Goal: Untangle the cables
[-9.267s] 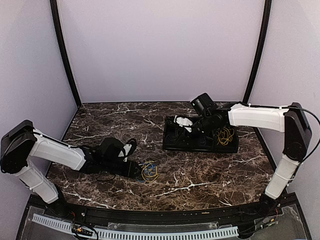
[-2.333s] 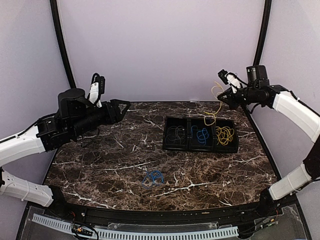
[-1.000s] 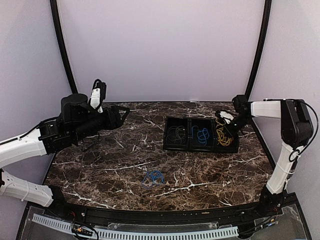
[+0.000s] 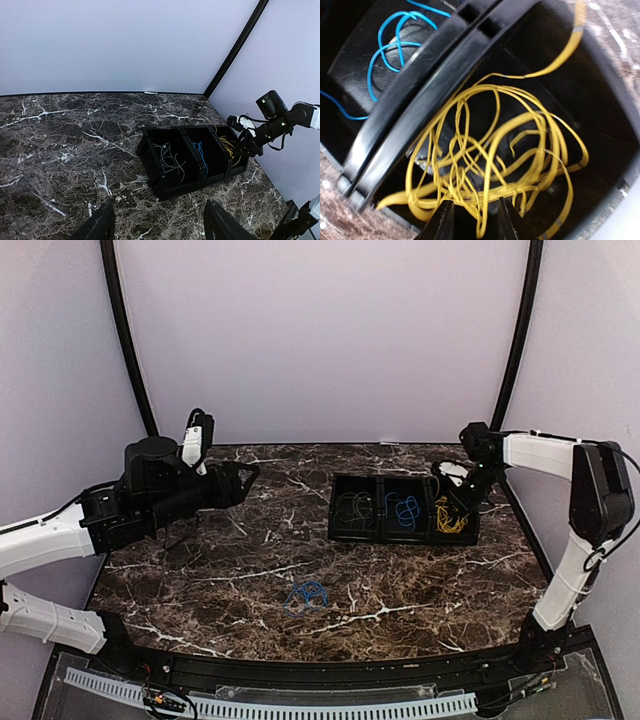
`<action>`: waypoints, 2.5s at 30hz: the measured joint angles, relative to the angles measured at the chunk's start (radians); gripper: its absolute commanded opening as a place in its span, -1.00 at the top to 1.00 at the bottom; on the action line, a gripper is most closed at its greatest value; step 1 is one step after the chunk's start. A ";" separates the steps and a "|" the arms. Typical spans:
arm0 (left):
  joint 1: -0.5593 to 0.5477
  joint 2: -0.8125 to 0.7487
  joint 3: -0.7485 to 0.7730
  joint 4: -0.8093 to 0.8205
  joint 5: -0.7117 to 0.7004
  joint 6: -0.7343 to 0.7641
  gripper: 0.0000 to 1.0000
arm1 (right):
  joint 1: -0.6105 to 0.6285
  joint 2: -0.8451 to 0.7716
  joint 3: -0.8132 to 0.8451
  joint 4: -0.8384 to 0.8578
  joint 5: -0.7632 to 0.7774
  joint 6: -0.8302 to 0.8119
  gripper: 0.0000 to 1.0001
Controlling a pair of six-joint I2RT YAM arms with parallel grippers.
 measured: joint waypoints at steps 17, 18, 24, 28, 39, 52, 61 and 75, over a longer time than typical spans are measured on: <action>0.007 0.235 -0.040 -0.084 0.163 -0.100 0.23 | 0.109 -0.245 0.050 -0.043 -0.029 -0.017 0.27; 0.009 0.263 -0.045 -0.098 0.187 -0.108 0.23 | 0.135 -0.263 0.043 -0.027 -0.052 -0.018 0.28; 0.009 0.317 -0.126 -0.121 0.345 -0.168 0.15 | 0.362 -0.286 -0.018 0.066 -0.266 -0.039 0.27; 0.009 0.325 -0.167 -0.114 0.441 -0.201 0.13 | 0.520 -0.214 -0.048 0.103 -0.338 -0.075 0.25; 0.003 0.375 -0.276 -0.009 0.571 -0.290 0.18 | 0.755 0.009 -0.053 0.190 -0.392 -0.094 0.12; 0.002 0.319 -0.303 0.011 0.510 -0.297 0.18 | 0.842 0.209 0.050 0.214 -0.336 0.063 0.07; 0.002 0.263 -0.306 0.010 0.460 -0.298 0.19 | 0.842 0.238 0.081 0.220 -0.203 0.132 0.50; 0.002 0.267 -0.306 0.010 0.446 -0.291 0.22 | 0.842 0.198 0.043 0.254 -0.027 0.154 0.37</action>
